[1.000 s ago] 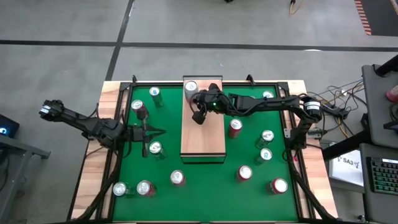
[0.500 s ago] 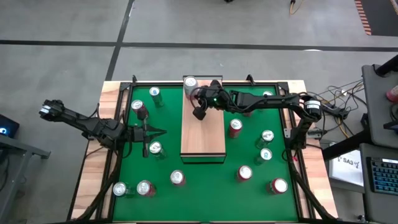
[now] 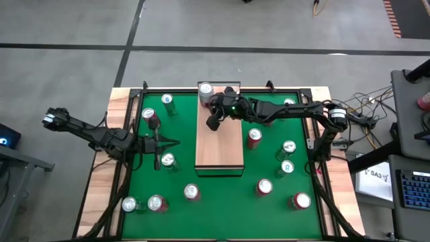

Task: Place canned beverage on shelf
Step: Put the white can on the shelf

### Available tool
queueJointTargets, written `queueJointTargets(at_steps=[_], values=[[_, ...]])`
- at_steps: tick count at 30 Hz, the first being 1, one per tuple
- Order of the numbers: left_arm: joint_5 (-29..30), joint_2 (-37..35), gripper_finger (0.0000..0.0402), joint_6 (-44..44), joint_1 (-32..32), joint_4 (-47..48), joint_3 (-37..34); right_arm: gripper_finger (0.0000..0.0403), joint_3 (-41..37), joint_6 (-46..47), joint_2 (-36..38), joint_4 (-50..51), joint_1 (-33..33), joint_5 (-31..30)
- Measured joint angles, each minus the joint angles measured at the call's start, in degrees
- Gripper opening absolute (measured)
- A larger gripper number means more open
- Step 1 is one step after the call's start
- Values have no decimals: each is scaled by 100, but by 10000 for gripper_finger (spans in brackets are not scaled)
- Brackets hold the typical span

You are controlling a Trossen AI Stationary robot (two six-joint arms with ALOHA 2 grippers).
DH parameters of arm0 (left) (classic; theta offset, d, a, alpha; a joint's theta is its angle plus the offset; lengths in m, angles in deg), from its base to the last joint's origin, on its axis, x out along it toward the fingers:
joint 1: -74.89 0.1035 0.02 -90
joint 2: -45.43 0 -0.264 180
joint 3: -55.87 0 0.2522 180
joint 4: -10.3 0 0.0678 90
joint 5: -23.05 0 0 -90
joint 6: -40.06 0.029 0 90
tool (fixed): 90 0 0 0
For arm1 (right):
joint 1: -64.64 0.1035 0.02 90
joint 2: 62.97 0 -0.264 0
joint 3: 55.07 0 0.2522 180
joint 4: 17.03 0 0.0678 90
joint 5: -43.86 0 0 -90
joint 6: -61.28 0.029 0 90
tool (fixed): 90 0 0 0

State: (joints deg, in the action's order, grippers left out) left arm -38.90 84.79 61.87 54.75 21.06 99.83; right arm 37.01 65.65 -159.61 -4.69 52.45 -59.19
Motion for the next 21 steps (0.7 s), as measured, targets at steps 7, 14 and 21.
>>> queueJointTargets(at_steps=[7,14,21], values=[[2,0,0,0,0,0,0,13,0,-257,0,-837,83,0],[2,0,0,0,1,0,0,13,192,-334,0,-1358,53,-525],[2,0,0,0,1,0,0,13,738,-282,11,-296,-93,-1345]])
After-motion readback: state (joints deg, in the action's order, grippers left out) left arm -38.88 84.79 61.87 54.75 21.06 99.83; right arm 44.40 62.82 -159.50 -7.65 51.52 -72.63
